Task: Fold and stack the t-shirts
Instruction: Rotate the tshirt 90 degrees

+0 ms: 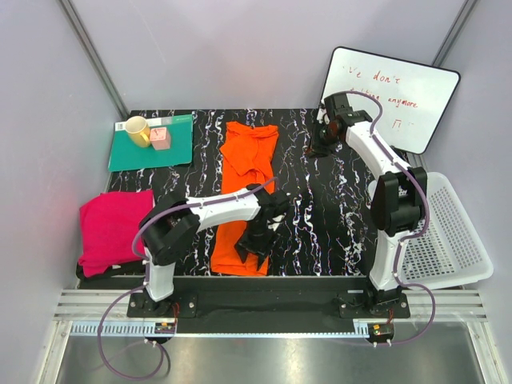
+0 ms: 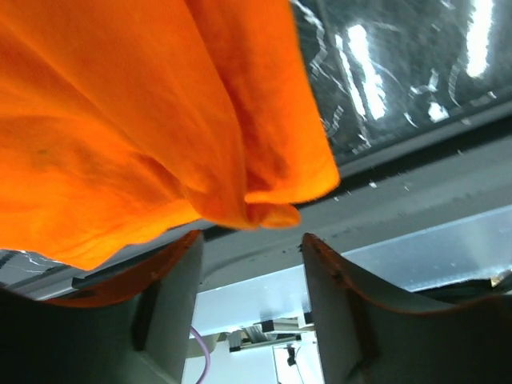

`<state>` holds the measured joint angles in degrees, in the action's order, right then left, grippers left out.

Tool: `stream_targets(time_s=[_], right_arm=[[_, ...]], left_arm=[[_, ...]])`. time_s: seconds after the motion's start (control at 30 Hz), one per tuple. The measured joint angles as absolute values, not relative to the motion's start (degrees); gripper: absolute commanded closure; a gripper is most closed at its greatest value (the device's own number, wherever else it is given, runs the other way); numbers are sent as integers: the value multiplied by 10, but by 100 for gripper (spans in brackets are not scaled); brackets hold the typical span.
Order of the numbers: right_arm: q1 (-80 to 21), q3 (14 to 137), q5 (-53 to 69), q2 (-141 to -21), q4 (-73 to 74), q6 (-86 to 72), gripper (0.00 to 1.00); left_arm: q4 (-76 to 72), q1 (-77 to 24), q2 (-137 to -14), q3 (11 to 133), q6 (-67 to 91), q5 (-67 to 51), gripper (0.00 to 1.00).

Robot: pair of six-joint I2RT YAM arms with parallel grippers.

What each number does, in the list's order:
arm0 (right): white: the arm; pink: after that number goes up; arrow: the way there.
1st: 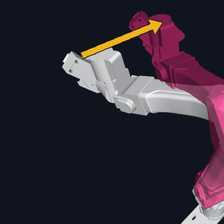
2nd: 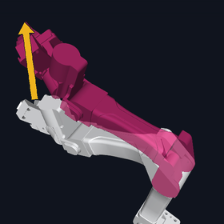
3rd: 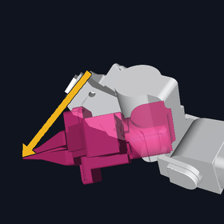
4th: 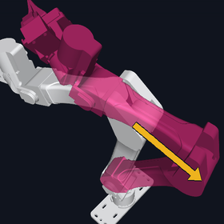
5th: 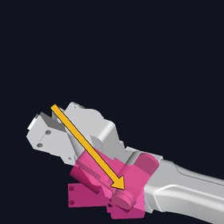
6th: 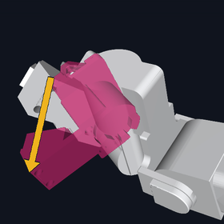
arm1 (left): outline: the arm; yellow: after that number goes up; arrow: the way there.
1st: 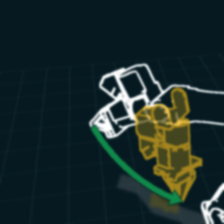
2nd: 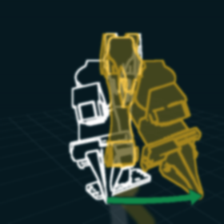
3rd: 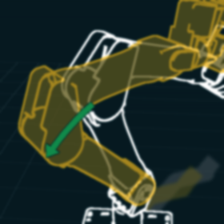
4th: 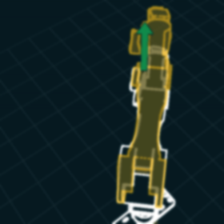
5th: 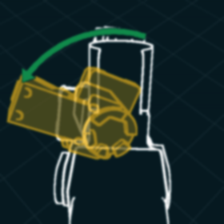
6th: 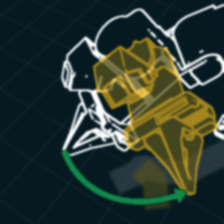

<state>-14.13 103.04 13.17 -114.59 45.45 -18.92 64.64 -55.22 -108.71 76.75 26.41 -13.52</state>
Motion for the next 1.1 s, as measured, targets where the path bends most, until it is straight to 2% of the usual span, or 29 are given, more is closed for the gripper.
stream_targets(time_s=[0.1, 0.17, 0.2, 0.23, 0.33, 0.57, 0.8, 0.9, 0.93, 1.1], right_arm=[[-139, 1028, 141, -1141, 458, -185, 75], [-139, 1028, 148, -1140, 459, -182, 75], [-139, 1028, 149, -1140, 459, -180, 75], [-138, 1028, 153, -1140, 460, -179, 75], [-138, 1028, 164, -1140, 463, -176, 75], [-136, 1028, 192, -1140, 464, -169, 75], [-136, 1023, 215, -1140, 465, -164, 75], [-136, 1012, 225, -1140, 465, -164, 74], [-135, 1007, 230, -1140, 466, -164, 74], [-135, 980, 243, -1140, 466, -165, 74]], left_arm=[[644, -552, -1102, 768, 267, -126, 47], [642, -551, -1114, 768, 268, -118, 57], [641, -551, -1119, 768, 270, -115, 62], [640, -551, -1123, 769, 272, -112, 74], [638, -551, -1126, 771, 280, -105, 100], [635, -551, -1123, 778, 297, -100, 98], [647, -545, -1062, 762, 314, -103, 80], [653, -533, -1030, 744, 319, -109, 70], [656, -530, -1023, 738, 320, -113, 61], [669, -522, -1005, 708, 332, -123, 57]])
